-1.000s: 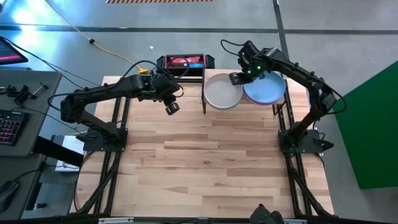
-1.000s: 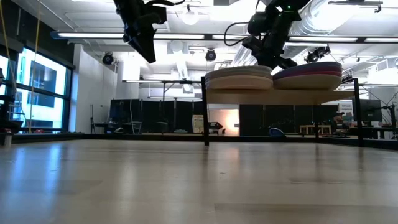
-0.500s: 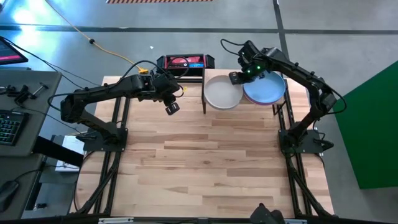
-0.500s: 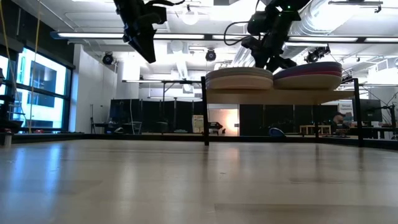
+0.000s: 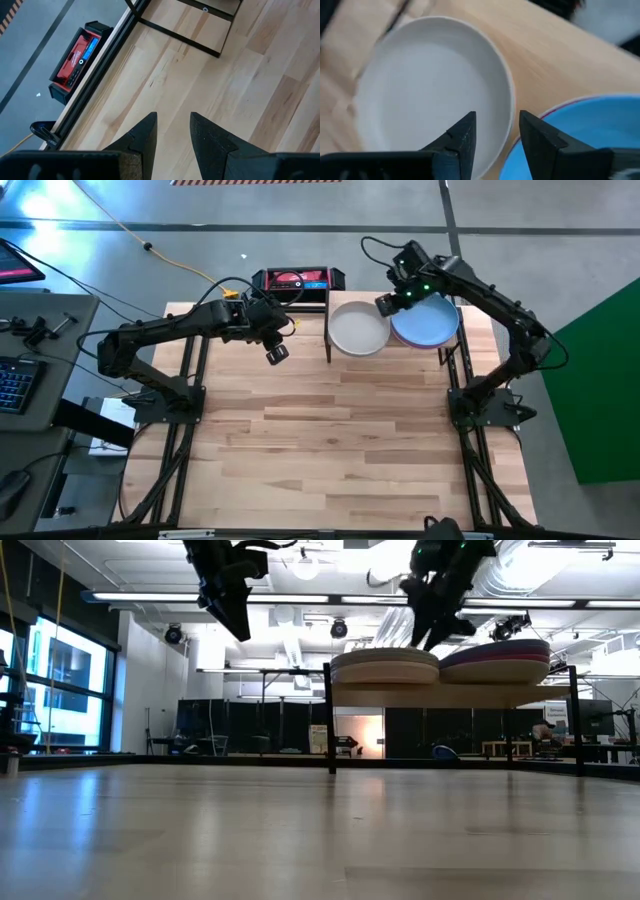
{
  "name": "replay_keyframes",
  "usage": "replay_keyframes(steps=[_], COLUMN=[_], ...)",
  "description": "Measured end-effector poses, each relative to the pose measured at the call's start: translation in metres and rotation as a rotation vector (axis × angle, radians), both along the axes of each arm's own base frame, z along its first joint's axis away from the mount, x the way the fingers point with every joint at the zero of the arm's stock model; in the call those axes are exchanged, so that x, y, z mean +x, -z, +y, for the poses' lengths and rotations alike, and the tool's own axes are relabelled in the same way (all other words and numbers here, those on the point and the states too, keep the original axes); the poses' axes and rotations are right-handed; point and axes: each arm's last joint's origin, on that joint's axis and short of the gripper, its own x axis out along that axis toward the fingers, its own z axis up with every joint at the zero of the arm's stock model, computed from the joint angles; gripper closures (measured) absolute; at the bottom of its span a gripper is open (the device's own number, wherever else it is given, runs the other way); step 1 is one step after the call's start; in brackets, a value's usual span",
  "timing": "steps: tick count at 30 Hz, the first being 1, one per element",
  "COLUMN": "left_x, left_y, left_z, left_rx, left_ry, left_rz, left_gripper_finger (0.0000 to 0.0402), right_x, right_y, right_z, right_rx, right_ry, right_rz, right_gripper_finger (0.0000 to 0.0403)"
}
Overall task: Place and stack plates onto a shelf
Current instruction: Stack the gray plate on top of the light blue plate on the shelf
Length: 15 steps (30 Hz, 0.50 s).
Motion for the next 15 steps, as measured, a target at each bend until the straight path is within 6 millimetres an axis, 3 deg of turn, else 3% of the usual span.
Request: replay_keyframes(steps=[6,15], left_x=[0.0,0.0], left_y=[0.0,0.0], left_z=[0.0,0.0], left_rx=[0.0,0.001], left_ry=[0.0,-0.001], left_rz=[0.0,-0.001], left_gripper_finger=[0.0298,0.0298], right_x=[-0.014,-0.04], right_y=[-0.026,-0.058], right_z=[0.019,0.044], right_rx=[-0.104,-0.292], right_ry=[-0.252,-0.409], right_rz=[-0.116,-0.183], right_gripper_finger=[0.0274,0.0274])
